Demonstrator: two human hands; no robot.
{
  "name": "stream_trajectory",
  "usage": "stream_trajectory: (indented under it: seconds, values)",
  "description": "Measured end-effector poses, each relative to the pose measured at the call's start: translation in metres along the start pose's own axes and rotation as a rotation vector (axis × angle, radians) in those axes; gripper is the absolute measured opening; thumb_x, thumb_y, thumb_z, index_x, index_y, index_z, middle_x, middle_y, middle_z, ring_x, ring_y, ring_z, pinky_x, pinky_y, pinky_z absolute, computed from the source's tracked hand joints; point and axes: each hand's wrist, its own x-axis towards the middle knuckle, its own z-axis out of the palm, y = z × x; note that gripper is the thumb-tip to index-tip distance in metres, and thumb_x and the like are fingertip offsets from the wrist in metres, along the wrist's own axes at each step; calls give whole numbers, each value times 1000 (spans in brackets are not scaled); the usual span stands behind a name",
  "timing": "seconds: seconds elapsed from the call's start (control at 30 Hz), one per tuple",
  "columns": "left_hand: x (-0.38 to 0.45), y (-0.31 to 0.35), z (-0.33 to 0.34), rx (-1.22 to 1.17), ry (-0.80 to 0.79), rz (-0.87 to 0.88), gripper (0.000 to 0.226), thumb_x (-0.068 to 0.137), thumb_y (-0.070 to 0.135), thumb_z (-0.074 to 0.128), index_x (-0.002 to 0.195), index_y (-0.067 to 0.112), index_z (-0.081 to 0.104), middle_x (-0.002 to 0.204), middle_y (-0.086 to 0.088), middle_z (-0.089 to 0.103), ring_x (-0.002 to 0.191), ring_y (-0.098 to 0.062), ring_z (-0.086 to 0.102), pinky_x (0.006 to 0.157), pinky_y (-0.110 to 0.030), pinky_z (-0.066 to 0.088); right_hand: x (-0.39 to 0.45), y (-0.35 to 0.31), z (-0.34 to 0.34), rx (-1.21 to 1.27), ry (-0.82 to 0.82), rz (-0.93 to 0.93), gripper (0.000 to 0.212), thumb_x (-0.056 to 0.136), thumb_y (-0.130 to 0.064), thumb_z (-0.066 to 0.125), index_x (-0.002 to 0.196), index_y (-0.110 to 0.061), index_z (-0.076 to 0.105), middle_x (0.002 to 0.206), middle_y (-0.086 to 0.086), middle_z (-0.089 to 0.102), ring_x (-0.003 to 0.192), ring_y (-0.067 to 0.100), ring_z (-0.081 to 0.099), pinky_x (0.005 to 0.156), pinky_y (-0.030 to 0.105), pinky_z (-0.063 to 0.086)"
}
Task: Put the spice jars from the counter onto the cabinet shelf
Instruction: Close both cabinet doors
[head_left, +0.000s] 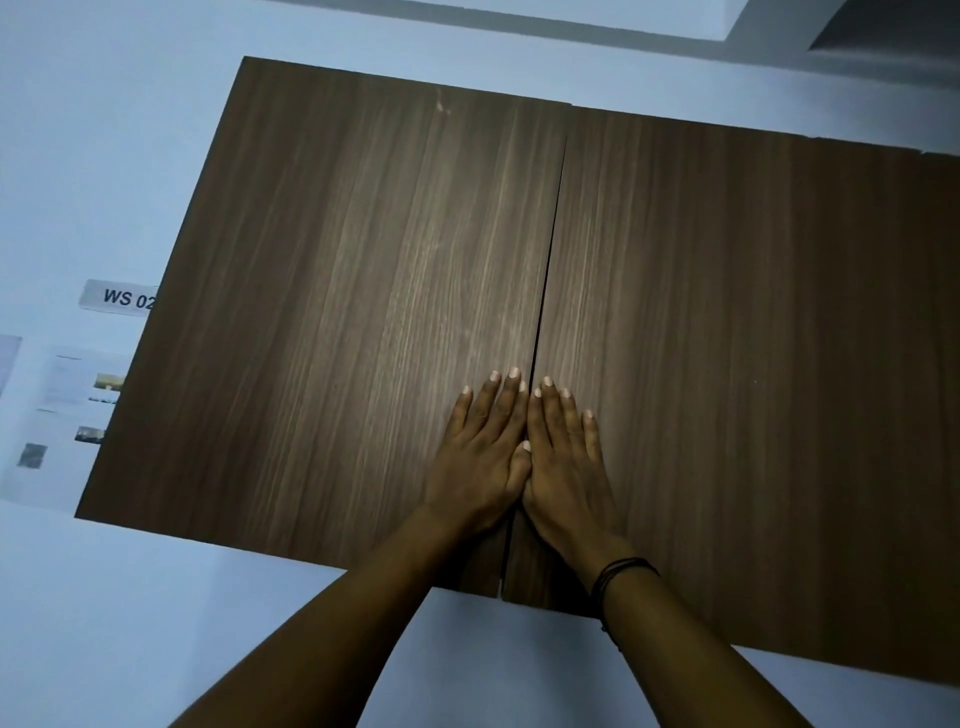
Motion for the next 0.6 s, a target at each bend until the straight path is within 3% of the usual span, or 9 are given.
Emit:
stream_trajectory:
  seconds: [0.17, 0.4, 0.6]
  values:
    - [0, 2, 0, 26, 7, -1, 64, 100, 36, 20, 157, 7, 15, 167, -12, 7, 155, -26, 5, 126, -47, 6, 0, 2, 0, 21, -2, -8, 62, 105, -31, 18, 154, -18, -19, 162, -2, -26, 148, 13, -28, 119, 34, -21]
    - [3, 2, -7, 61, -96, -29, 69, 99, 47, 7, 159, 14, -1, 167, -6, -11, 154, -20, -16, 125, -41, -11, -4, 3, -16, -7, -38, 77, 61, 105, -31, 16, 155, -11, -11, 164, 8, -17, 152, 20, -16, 123, 41, -10]
    - [6, 1, -28, 94, -98, -76, 74, 97, 54, 6, 158, 12, -2, 167, -9, -9, 154, -22, -12, 123, -43, -12, -4, 1, -38, -57, -12, 142, 68, 102, -44, 18, 156, -11, -8, 164, 10, -16, 152, 25, -14, 122, 51, -9]
